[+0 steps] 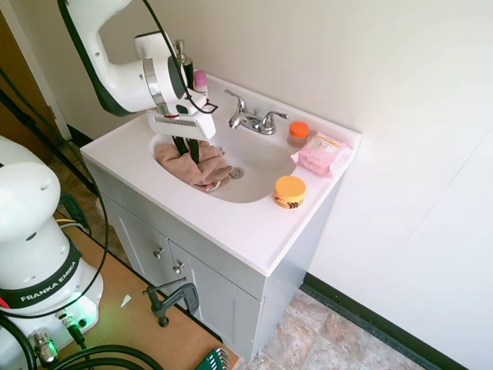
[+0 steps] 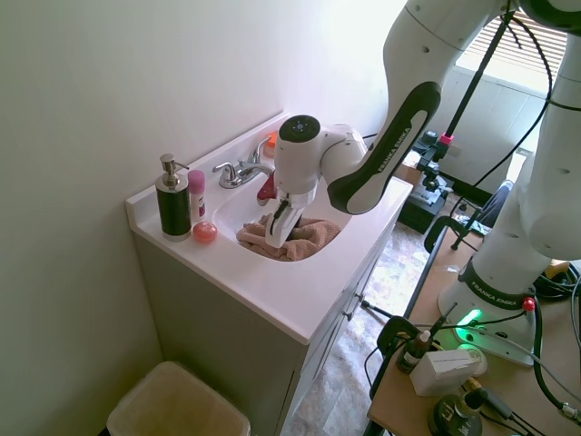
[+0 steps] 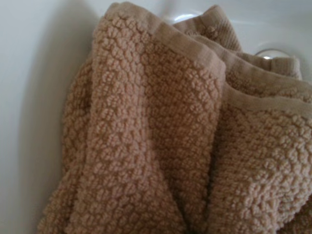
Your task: Wipe the sink
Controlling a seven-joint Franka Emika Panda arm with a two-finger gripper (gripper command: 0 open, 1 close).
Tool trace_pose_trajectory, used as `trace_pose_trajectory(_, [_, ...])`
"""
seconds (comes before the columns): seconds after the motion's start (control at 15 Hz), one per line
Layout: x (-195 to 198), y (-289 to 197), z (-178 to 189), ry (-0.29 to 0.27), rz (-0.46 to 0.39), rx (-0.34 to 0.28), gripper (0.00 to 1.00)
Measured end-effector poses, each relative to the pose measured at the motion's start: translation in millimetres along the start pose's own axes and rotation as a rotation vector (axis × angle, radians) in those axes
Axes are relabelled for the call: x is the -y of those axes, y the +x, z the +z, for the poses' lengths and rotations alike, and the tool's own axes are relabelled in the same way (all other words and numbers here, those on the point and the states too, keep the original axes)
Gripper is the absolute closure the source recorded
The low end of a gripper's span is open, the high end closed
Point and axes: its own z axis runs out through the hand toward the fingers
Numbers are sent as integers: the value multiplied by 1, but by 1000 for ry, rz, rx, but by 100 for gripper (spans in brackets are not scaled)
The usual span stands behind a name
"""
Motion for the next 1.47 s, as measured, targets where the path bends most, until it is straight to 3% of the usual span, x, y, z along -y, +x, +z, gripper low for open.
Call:
trace_pose_trajectory(0.27, [-2, -9, -21, 42, 3, 61, 100])
trace_pose_trajectory(0.8, [-15, -36, -91, 114, -8, 90, 100])
trace_pose_trajectory(1.47, [6, -125, -140, 150, -114, 121, 100])
